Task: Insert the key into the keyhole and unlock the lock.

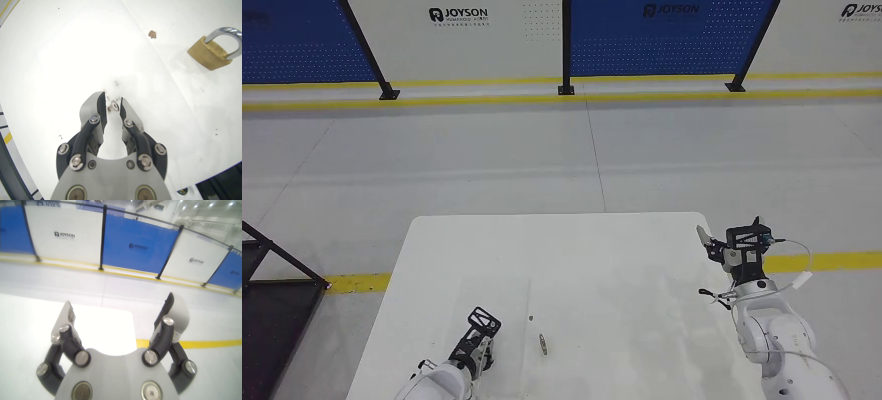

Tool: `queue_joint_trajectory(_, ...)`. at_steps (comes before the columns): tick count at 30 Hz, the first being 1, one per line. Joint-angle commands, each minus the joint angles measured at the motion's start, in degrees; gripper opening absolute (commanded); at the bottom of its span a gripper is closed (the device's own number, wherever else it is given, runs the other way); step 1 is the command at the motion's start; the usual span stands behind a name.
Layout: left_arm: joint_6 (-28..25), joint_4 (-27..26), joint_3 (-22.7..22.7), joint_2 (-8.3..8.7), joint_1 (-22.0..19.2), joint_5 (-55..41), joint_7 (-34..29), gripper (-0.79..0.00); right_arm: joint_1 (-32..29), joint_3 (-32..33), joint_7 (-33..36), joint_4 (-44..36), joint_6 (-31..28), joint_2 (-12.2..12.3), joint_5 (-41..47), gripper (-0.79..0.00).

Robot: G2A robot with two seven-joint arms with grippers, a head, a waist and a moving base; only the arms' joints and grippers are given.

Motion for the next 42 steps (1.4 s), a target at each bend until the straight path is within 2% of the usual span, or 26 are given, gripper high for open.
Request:
queue_joint_trajectory(1, 0.4, 0.0, -0.1, 0.02, 0.2, 0.4, 0.5, -0.662, 0.0, 0.0, 0.0, 0.0, 0.0, 0.0, 0.0, 0.000)
queue_joint_trajectory(5, 1.0, -0.4, -0.5, 0.05, 0.3, 0.6, 1.0, -0.785, 0.0, 0.0, 0.0, 0.0, 0.0, 0.0, 0.0, 0.000)
queue_joint_trajectory(15, 2.1, -2.9, -2.3, 0.20, 2.4, 0.3, 3.9, -0.785, 0.0, 0.0, 0.0, 0.0, 0.0, 0.0, 0.0, 0.000)
queue_joint_trajectory(21, -0.6, -7.7, -7.4, 0.58, 8.2, -6.6, 13.6, -0.785, 0.0, 0.0, 0.0, 0.0, 0.0, 0.0, 0.0, 0.000)
queue_joint_trajectory(22, -1.7, -8.4, -8.6, 0.66, 9.4, -8.4, 16.0, -0.785, 0.0, 0.0, 0.0, 0.0, 0.0, 0.0, 0.0, 0.000)
queue_joint_trajectory(27, -15.1, -8.8, -16.0, 1.42, 14.5, -17.9, 31.1, -0.785, 0.0, 0.0, 0.0, 0.0, 0.0, 0.0, 0.0, 0.000)
queue_joint_trajectory(31, -25.9, -7.0, -20.3, 1.92, 14.4, -25.5, 38.6, -0.785, 0.0, 0.0, 0.0, 0.0, 0.0, 0.0, 0.0, 0.000)
queue_joint_trajectory(39, -40.8, -0.8, -23.0, 2.56, 10.2, -35.9, 45.2, -0.785, -0.7, -1.5, -0.2, -2.3, -0.5, -0.2, -0.2, 0.000)
queue_joint_trajectory(42, -41.5, -0.5, -23.0, 2.60, 10.0, -36.2, 45.3, -0.785, -3.4, -6.3, 0.8, -6.7, -0.3, -0.6, -3.7, 0.000)
